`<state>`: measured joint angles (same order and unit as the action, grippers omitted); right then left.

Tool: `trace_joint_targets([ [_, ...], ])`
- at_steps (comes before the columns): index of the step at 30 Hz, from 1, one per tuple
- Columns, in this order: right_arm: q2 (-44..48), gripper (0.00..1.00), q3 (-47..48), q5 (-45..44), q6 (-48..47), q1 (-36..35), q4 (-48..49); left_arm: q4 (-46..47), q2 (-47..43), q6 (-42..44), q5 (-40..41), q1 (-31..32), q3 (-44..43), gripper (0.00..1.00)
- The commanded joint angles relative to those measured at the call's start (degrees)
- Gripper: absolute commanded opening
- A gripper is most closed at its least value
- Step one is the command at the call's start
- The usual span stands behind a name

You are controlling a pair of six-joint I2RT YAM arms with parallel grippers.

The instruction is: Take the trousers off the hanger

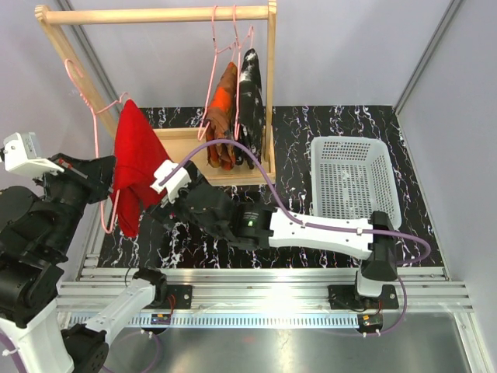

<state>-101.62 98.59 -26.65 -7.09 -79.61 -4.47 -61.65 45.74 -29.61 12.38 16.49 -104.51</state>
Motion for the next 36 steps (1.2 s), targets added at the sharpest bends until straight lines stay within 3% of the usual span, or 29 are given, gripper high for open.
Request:
trace_joint_targets([
  [1,-1.3,0.99,3.5,-1.7,2.5,-0.3,6.7,16.7,-1.1,-3.7,-4.7,-0.1,-0.2,0.0],
  [13,-7.9,0.99,9.1,-9.1,-5.7,1.6,11.5,18.2,-1.4,-8.5,-8.8,-0.1,-1.4,0.0],
  [17,-8.8,0.84,9.9,-5.6,-12.6,1.7,12.4,16.7,-0.7,-7.6,-9.6,-0.1,-4.2,0.0],
  [23,-8.9,0.79,11.3,-0.5,-17.2,1.7,9.0,12.9,2.0,-5.4,-10.7,-0.1,-9.0,0.0],
  [26,-9.4,0.6,12.9,0.3,-18.8,1.6,9.3,13.6,1.5,-5.6,-11.4,-0.1,-7.4,0.0],
  [27,-9.4,0.47,13.4,0.2,-19.3,1.6,9.0,13.2,1.4,-5.3,-11.2,-0.1,-7.1,0.0],
  [30,-9.7,0.28,16.1,0.1,-21.8,1.5,7.2,11.7,1.5,-3.8,-10.5,-0.1,-6.7,0.0],
  [31,-9.7,0.16,16.7,-0.8,-22.5,1.4,6.8,11.2,1.6,-3.2,-10.0,-0.1,-6.6,0.0],
  [34,-9.8,0.0,18.5,-4.7,-25.4,1.4,7.1,7.7,2.0,0.2,-9.3,-0.1,-6.0,0.0],
  [36,-9.2,0.0,18.7,-6.0,-27.6,1.4,7.3,4.0,1.9,3.3,-7.2,-0.1,-5.3,0.0],
])
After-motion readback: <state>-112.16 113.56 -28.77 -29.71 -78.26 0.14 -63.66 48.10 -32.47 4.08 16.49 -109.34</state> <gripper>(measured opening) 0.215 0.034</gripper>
